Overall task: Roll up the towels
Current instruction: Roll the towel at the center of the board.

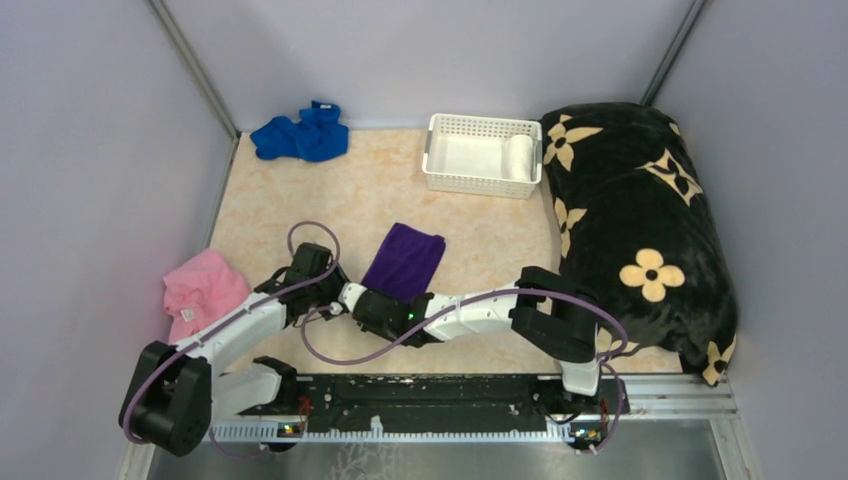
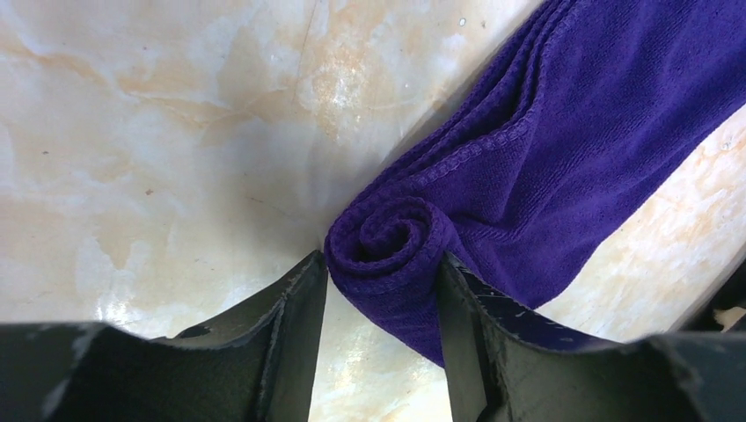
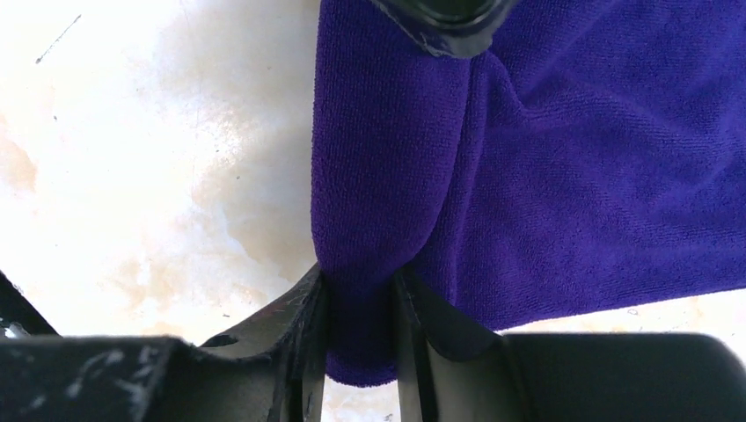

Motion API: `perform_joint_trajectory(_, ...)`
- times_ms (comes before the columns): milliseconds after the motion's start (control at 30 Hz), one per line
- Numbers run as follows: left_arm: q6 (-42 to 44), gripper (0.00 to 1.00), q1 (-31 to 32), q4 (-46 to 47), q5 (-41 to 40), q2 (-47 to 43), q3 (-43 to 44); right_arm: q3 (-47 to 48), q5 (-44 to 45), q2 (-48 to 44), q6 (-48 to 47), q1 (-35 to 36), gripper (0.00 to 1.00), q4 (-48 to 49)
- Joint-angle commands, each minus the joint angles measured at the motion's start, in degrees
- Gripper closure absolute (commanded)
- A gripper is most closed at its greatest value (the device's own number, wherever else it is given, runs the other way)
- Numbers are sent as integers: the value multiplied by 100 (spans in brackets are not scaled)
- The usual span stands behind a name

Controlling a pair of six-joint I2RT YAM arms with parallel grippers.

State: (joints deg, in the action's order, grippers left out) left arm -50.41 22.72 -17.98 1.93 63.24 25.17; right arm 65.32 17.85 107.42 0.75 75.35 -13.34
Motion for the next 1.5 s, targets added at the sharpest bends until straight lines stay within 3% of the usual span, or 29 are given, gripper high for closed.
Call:
perform_joint_trajectory(0,191,44,-35,-322,-269,-112,148,38,-826,-26,6,-48,76,-172)
perform_joint_trajectory(200,160,40,-31,-856,-479,-1027,279,-143,-3222,-235,626,-706,89,403)
perform_joint_trajectory(400,100,38,-33,-1317,-342,-1681,287,-415,-5478,-95,1630,-1660,91,1261)
perform_joint_trajectory(500,66,38,-38,-1336,-214,-1848,189,-758,-6522,3,2385,-2108,91,2398)
perform_joint_trajectory(733,51,38,-32,-867,27,-1563,57,-1126,-7651,757,4083,-2815,89,4122)
perform_joint_trajectory(867,120,38,-34,-479,8,-1155,145,-1273,-7804,1142,4850,-3012,89,4923)
perform_joint_trajectory(1000,186,41,-40,-134,-51,-619,209,-1350,-7672,1109,4923,-3130,86,4944)
perform_joint_trajectory(1133,256,48,-47,31,-58,-64,253,-1228,-7290,763,4243,-3132,74,3907)
perform_joint_trajectory(1300,377,49,-44,58,-179,357,331,-1019,-6384,0,2995,-3095,58,2223)
perform_joint_trajectory(1467,457,49,-41,36,-246,522,378,-671,-4392,-1026,1698,-2632,48,522)
